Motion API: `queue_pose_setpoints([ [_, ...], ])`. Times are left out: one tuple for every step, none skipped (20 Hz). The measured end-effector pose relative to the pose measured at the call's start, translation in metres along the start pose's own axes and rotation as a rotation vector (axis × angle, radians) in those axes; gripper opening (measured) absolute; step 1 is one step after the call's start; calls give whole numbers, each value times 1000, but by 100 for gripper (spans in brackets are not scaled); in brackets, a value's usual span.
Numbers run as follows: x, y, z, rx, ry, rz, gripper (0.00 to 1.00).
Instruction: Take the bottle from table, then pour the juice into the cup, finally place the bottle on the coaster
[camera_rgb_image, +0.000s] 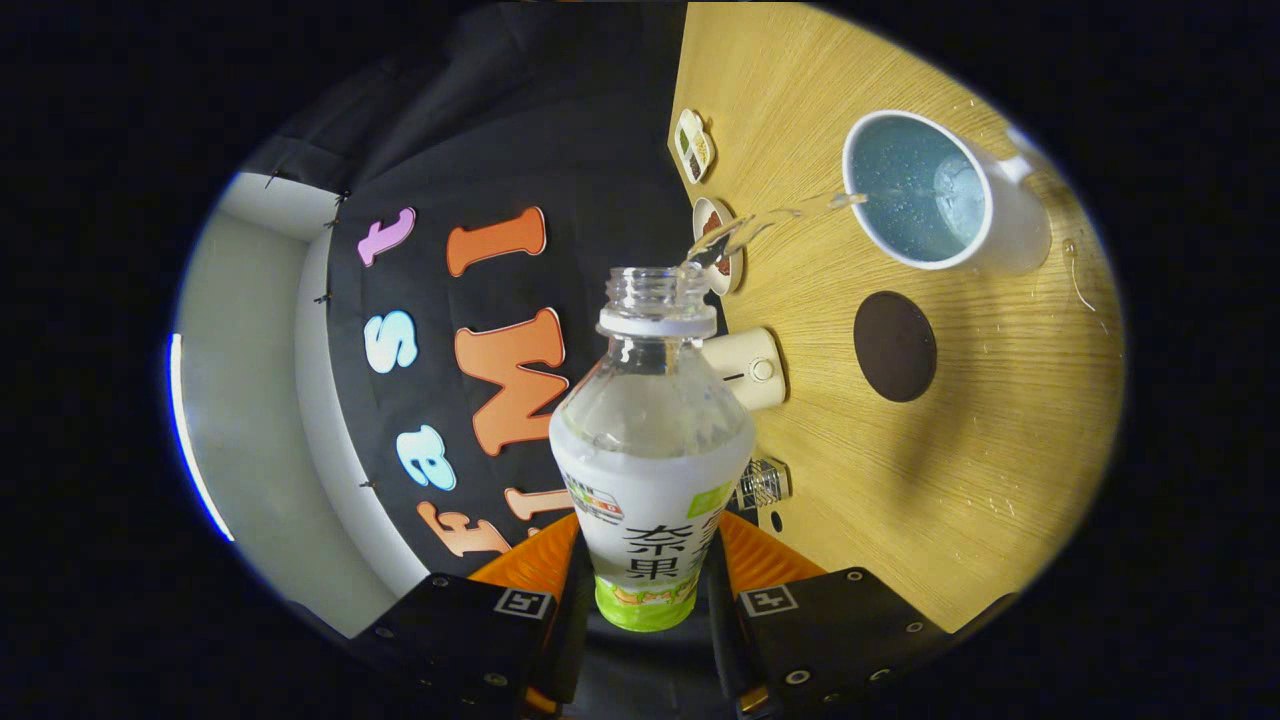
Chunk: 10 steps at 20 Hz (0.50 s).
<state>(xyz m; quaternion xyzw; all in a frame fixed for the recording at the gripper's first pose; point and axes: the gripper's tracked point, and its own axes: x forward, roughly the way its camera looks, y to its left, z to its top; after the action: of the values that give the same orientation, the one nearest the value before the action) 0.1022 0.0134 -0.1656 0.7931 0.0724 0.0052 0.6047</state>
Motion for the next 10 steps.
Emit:
queue_pose_setpoints([
  [0,0,1,8,0,-1,54],
  [1,1,1,12,-2,-2,54],
  [0,-1,3,16,-6,-3,54],
  [0,-1,4,20,-8,-1,54],
  [-1,-1,4,27,-9,-1,54],
  [-1,1,6,36,-11,4,54],
  [0,4,8,52,-13,13,54],
  [1,7,9,75,-16,25,54],
  [1,8,9,94,-19,33,54],
  [1,7,8,104,-19,35,54],
])
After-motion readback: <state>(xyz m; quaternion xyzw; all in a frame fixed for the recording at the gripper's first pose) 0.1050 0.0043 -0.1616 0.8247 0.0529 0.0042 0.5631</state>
